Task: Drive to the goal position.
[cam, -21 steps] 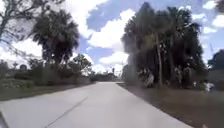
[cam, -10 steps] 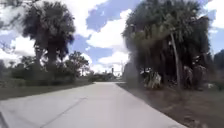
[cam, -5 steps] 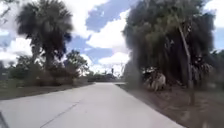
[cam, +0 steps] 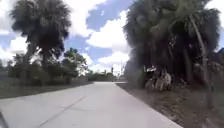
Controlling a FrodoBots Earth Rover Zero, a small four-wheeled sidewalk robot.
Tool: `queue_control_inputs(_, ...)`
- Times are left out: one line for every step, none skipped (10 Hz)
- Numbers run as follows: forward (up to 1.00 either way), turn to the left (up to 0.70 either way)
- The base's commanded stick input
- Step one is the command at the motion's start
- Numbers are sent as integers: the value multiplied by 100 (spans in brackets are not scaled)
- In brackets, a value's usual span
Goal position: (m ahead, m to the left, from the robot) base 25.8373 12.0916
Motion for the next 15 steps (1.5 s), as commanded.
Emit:
queue_control_inputs(85,0)
queue_control_inputs(85,0)
queue_control_inputs(85,0)
queue_control_inputs(85,0)
queue_control_inputs(85,29)
queue_control_inputs(85,34)
queue_control_inputs(85,5)
queue_control_inputs(85,0)
queue_control_inputs(85,0)
queue_control_inputs(85,0)
queue_control_inputs(85,0)
queue_control_inputs(85,0)
queue_control_inputs(85,0)
queue_control_inputs(85,0)
queue_control_inputs(85,0)
